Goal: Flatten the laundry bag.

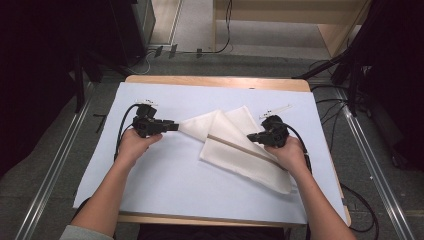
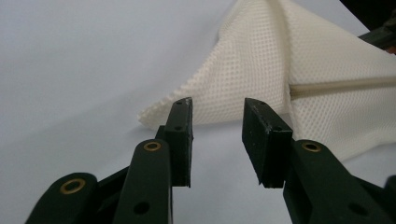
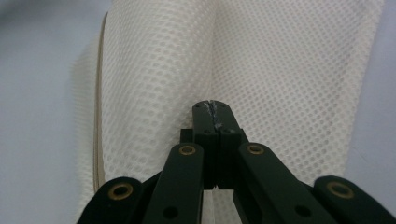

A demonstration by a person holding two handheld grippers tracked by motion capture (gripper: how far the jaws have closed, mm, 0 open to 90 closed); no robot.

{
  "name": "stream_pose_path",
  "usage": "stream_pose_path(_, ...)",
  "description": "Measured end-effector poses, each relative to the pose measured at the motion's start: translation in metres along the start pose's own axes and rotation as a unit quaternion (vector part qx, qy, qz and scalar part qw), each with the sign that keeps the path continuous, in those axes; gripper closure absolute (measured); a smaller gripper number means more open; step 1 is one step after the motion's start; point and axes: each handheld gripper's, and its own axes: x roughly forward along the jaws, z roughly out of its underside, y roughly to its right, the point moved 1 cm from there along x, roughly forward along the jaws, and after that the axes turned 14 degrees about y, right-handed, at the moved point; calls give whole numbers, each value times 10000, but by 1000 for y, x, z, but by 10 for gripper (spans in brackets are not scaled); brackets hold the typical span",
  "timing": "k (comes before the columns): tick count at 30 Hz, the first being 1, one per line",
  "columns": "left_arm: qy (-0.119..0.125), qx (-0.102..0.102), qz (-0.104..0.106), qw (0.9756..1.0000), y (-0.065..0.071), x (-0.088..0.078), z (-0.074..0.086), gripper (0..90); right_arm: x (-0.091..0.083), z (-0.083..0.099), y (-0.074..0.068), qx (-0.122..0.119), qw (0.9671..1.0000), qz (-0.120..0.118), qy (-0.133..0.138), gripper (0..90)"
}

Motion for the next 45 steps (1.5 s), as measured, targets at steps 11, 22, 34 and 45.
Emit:
stream_pose_path(11,181,-85,-84,9998,-4,-10,-3,643,-9,9,-38,-310,9992,-89,225,900)
stream_pose_path(22,160,-78,-121,9998,-6,-11,-3,640,-4,24,-64,-439,9985,-295,108,900)
stream_pose_path(34,96,-37,-191,9998,-5,-9,0,581,-8,22,-60,-362,9985,-196,348,900)
stream_pose_path(45,67,-33,-247,9997,-2,-16,6,566,-8,11,-4,14,9976,514,463,844)
